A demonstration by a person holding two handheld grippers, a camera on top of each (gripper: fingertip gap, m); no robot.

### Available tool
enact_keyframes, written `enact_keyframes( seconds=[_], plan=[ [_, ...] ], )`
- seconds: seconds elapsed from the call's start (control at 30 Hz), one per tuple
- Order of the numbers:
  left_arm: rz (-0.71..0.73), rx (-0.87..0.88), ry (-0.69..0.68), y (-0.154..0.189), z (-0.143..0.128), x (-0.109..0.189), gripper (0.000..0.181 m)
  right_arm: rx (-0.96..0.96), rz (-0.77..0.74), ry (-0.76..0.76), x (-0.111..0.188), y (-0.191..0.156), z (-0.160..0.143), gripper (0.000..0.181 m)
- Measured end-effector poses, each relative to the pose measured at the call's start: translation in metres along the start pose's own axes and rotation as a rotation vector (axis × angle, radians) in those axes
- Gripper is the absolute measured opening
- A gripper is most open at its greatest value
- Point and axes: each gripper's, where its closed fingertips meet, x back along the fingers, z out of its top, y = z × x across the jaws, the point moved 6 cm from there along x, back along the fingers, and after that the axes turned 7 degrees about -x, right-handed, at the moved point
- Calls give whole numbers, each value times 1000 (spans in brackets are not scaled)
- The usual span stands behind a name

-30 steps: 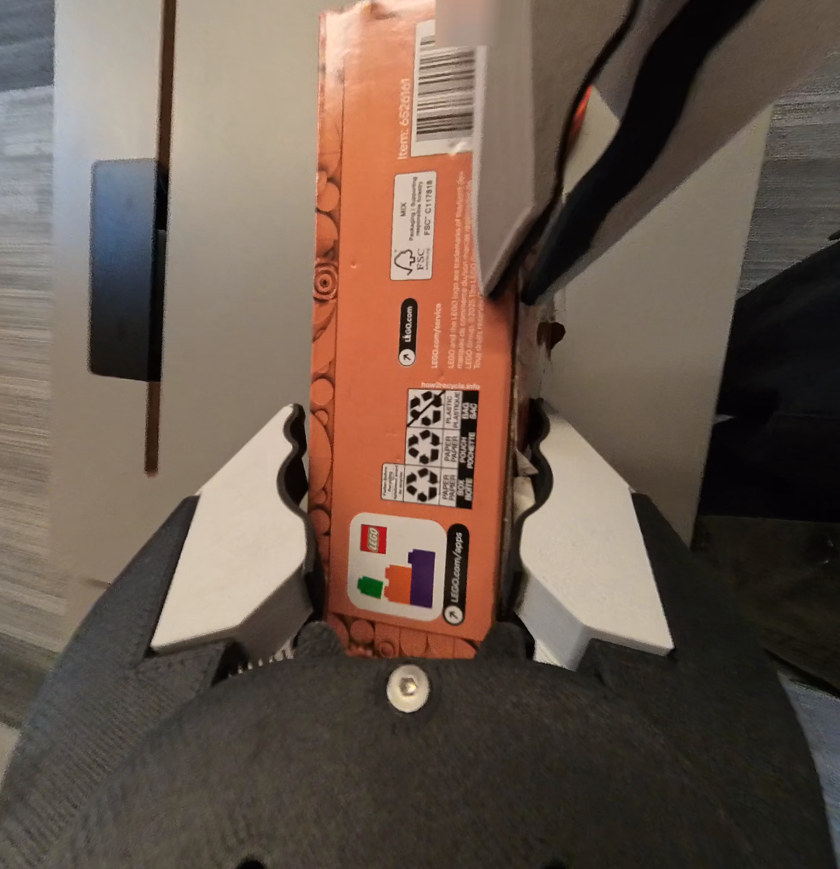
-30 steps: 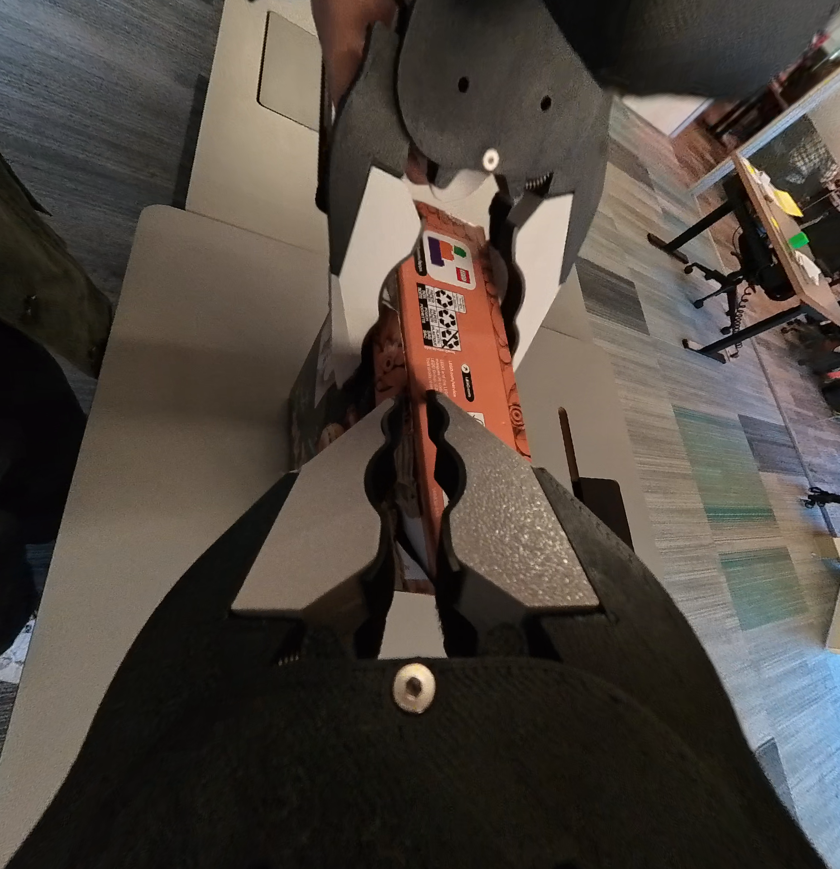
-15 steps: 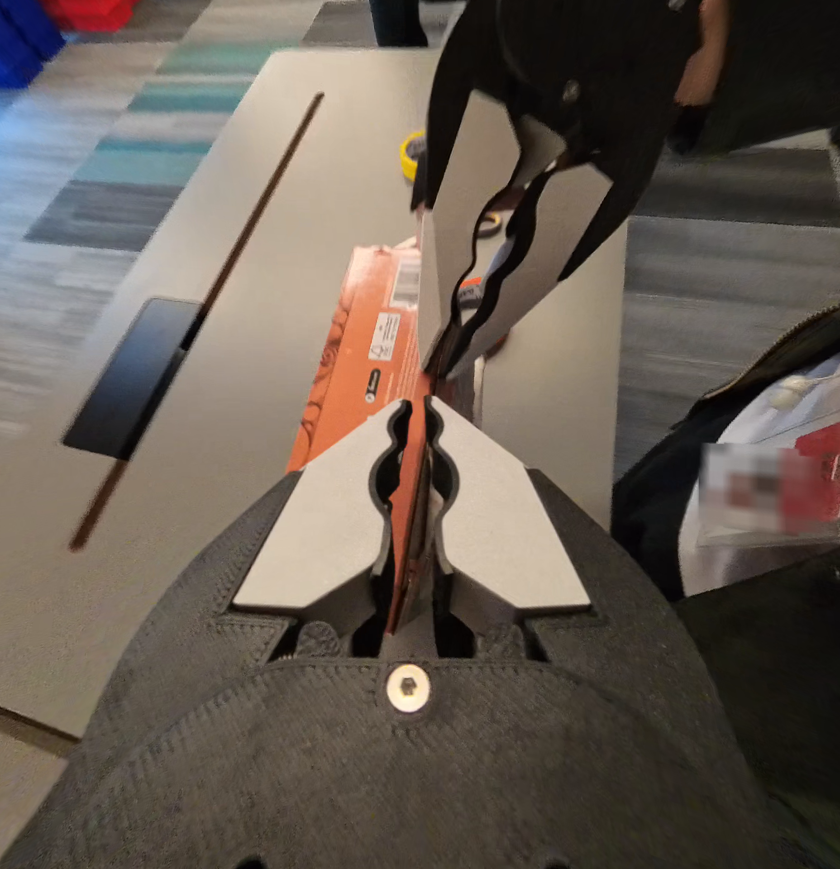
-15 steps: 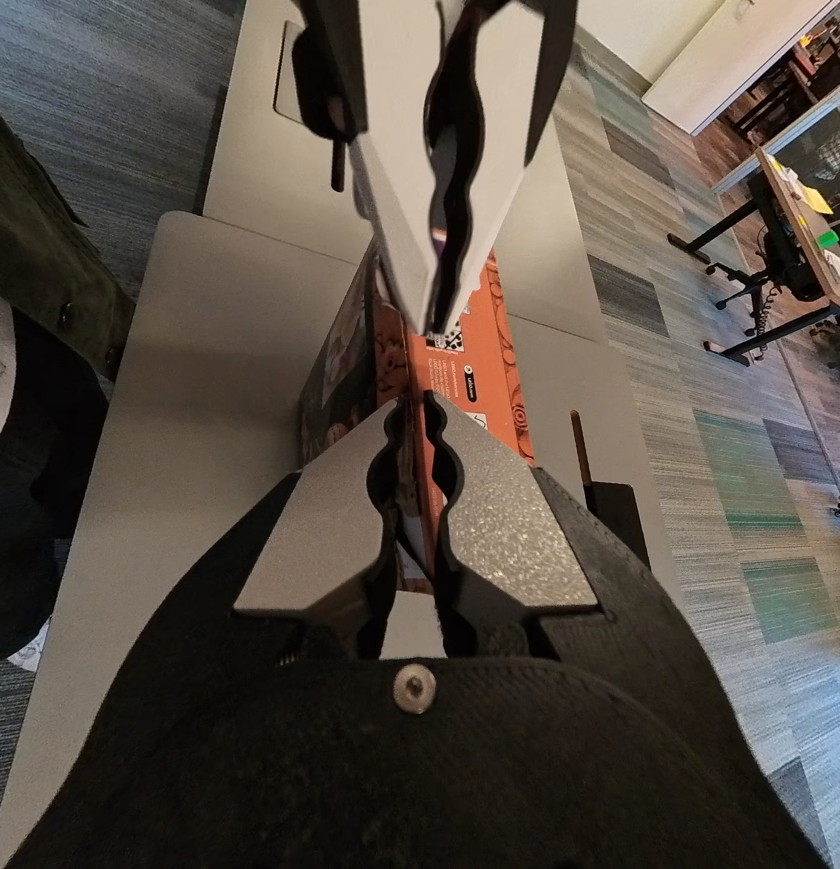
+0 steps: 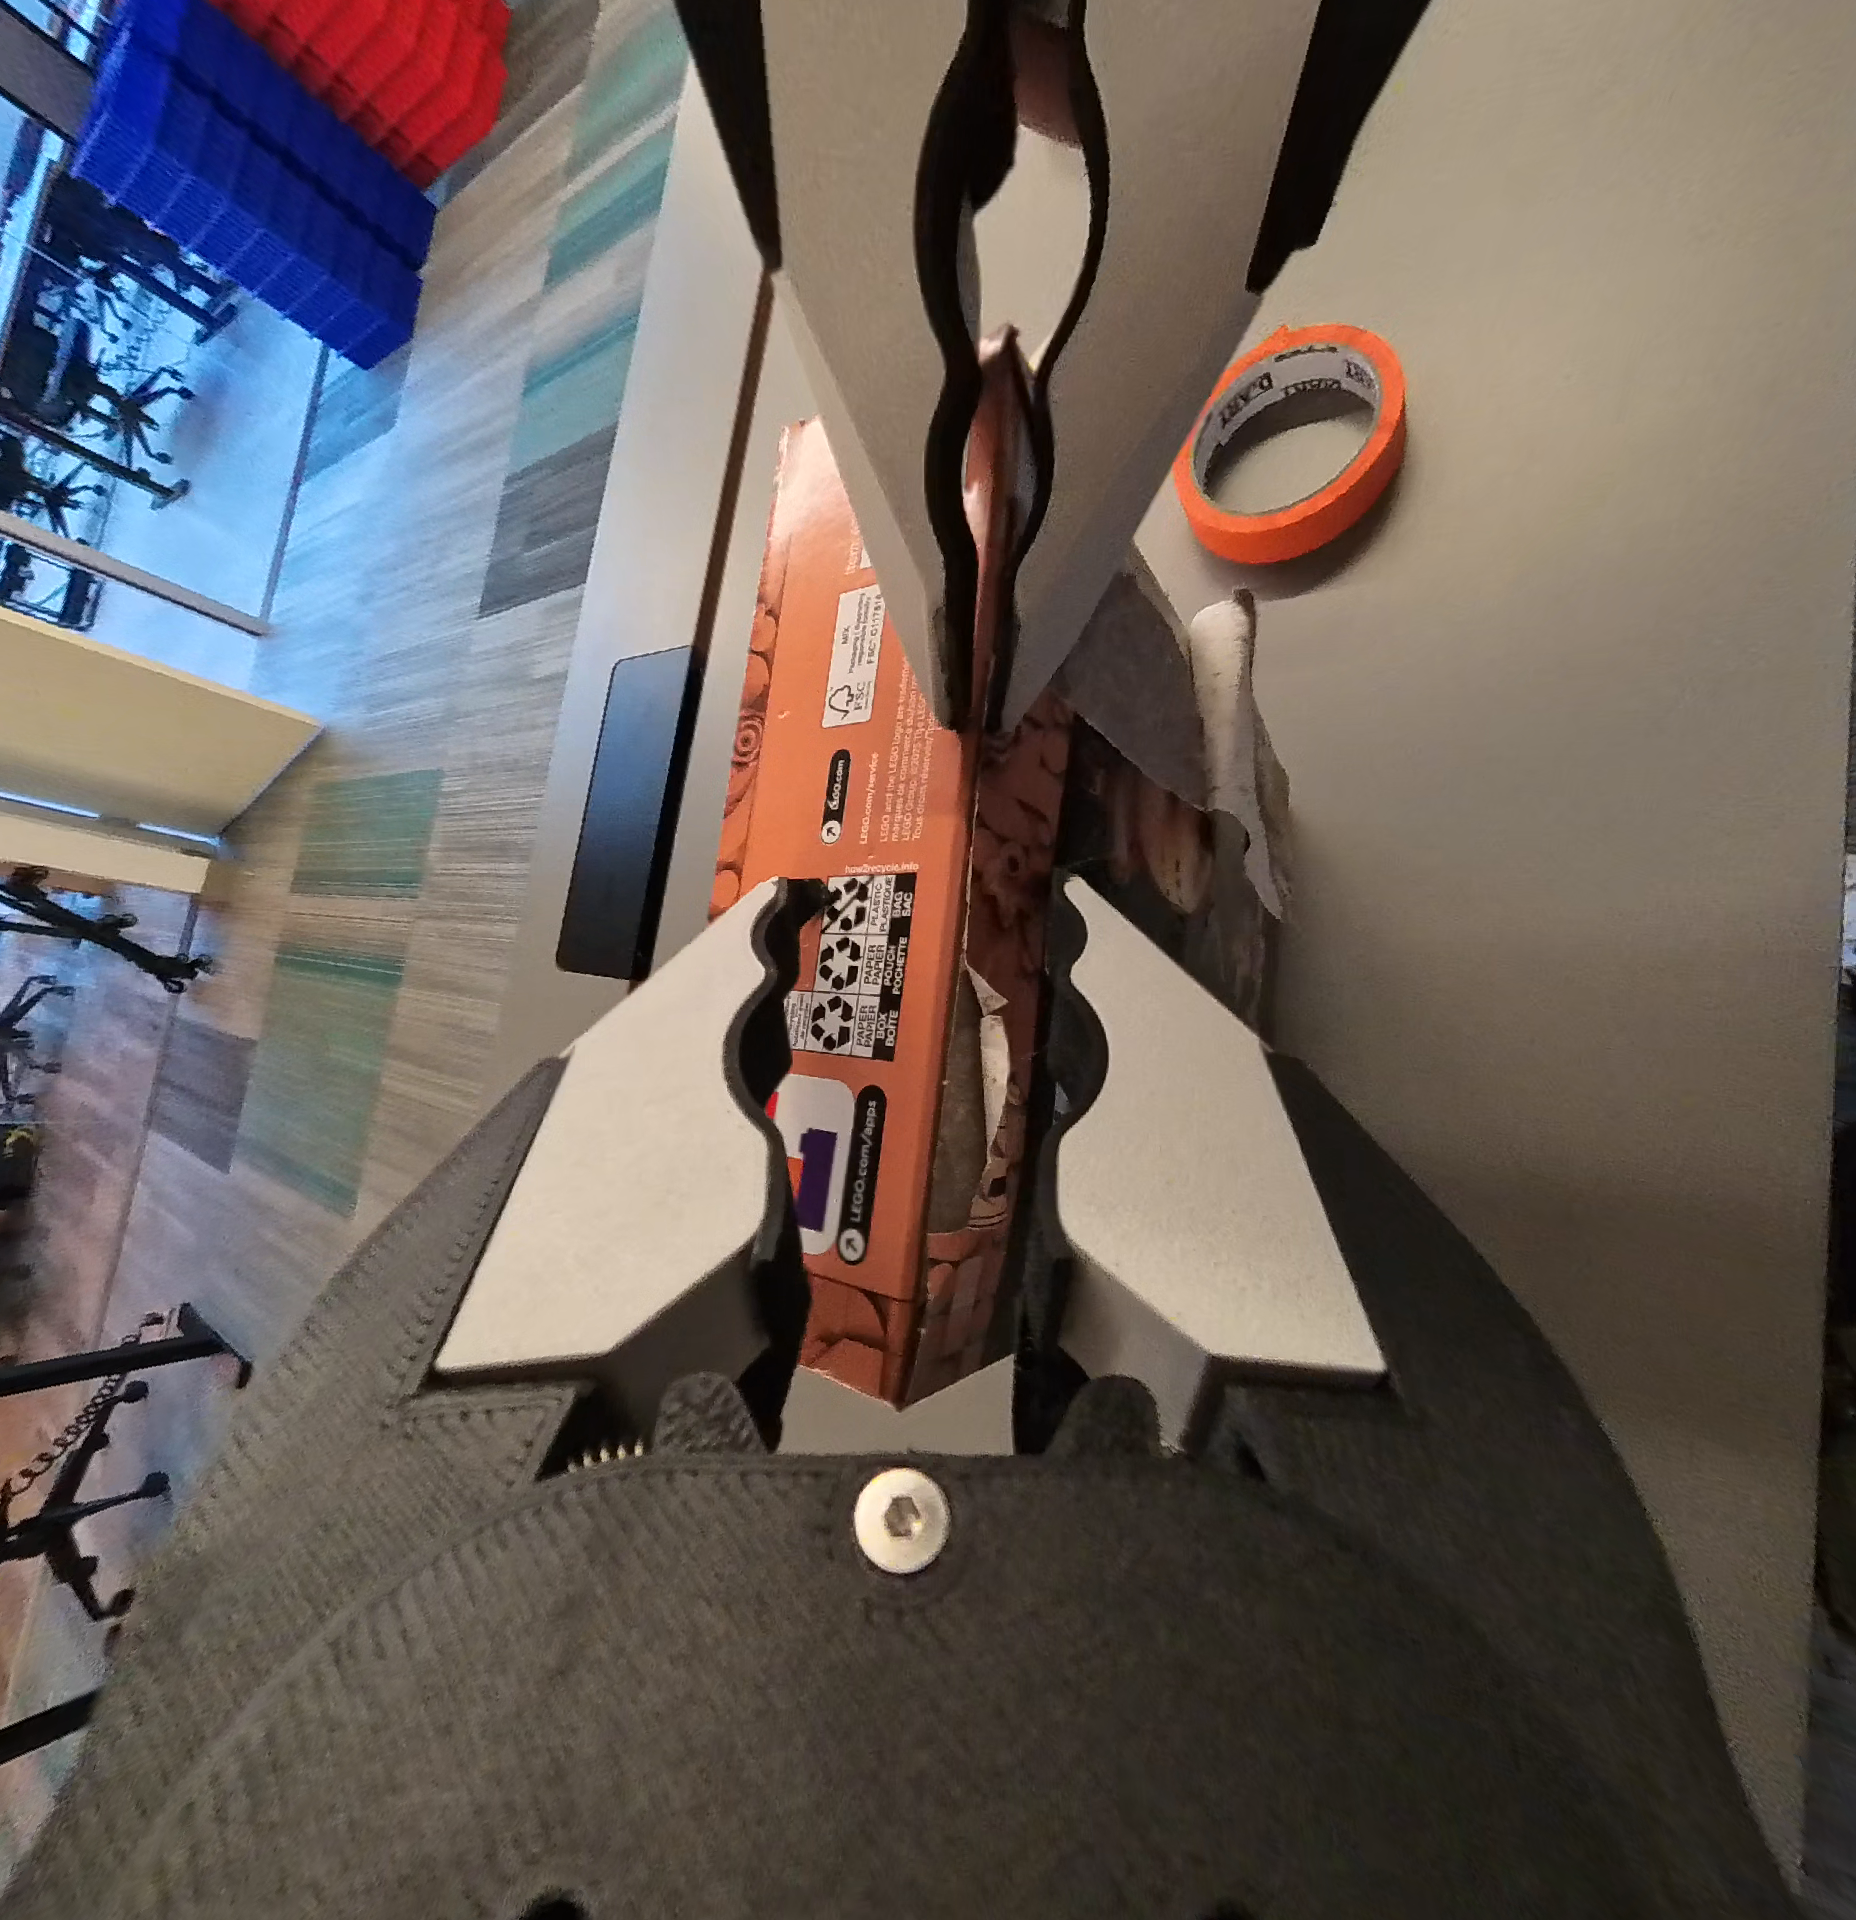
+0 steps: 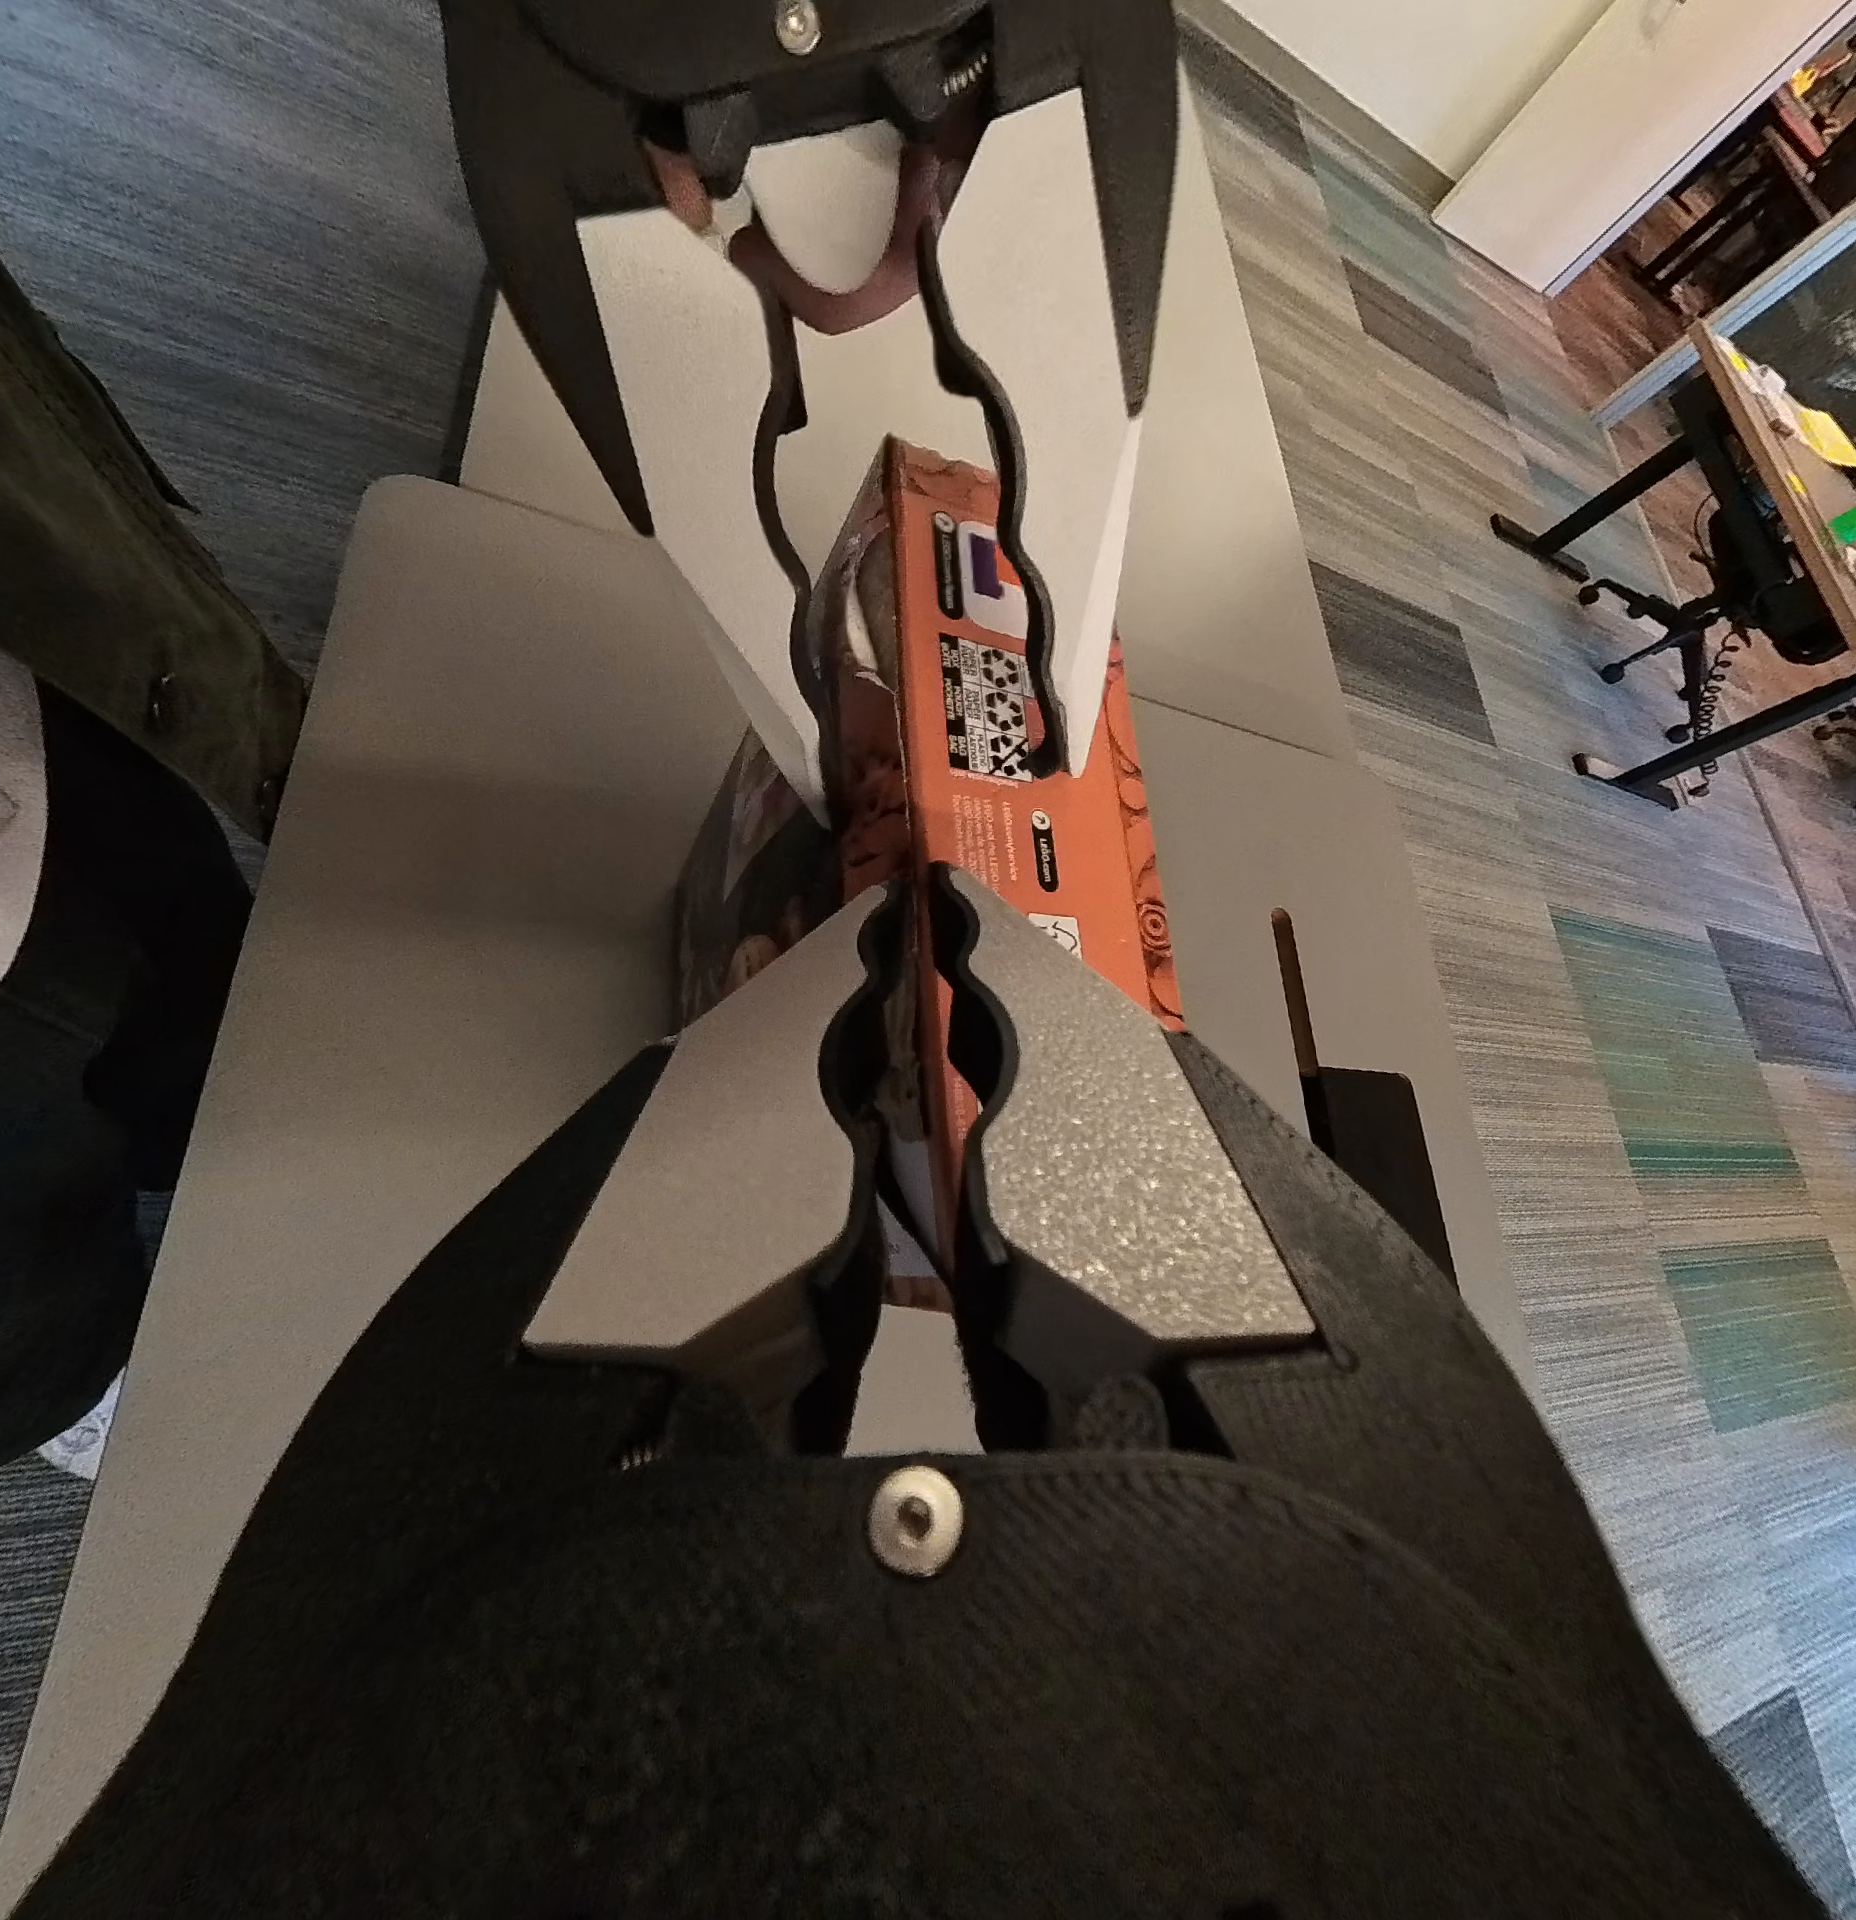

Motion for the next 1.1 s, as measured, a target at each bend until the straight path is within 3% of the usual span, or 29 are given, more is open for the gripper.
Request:
enact_keyframes(
  seconds=[0.37,0.47,0.53,0.6,0.67,0.73,0.8,0.87,0.97,1.1],
  plan=[
    [36,15,56,1,-4,-1,42,-28,21,-1,0,1,0,3],
    [41,9,60,1,-5,-1,41,-104,-37,39,6,9,2,9],
    [42,7,62,2,-4,-1,41,-243,-162,209,36,26,13,9],
    [45,8,61,3,-4,-1,41,-429,-356,405,93,45,11,13],
    [52,6,61,3,-3,-1,40,-648,-631,498,156,56,-31,15],
    [57,9,61,4,-3,-1,40,-874,-858,403,196,44,-110,27],
    [62,8,61,4,-2,-2,40,-1174,-938,177,205,7,-202,30],
    [67,4,62,4,-2,-2,40,-1489,-921,137,197,-37,-262,25],
    [73,12,56,4,-1,-3,40,-1816,-907,220,170,-79,-298,17],
    [86,19,41,6,3,-5,40,-1862,-913,108,123,-91,-307,25]
  ],
)
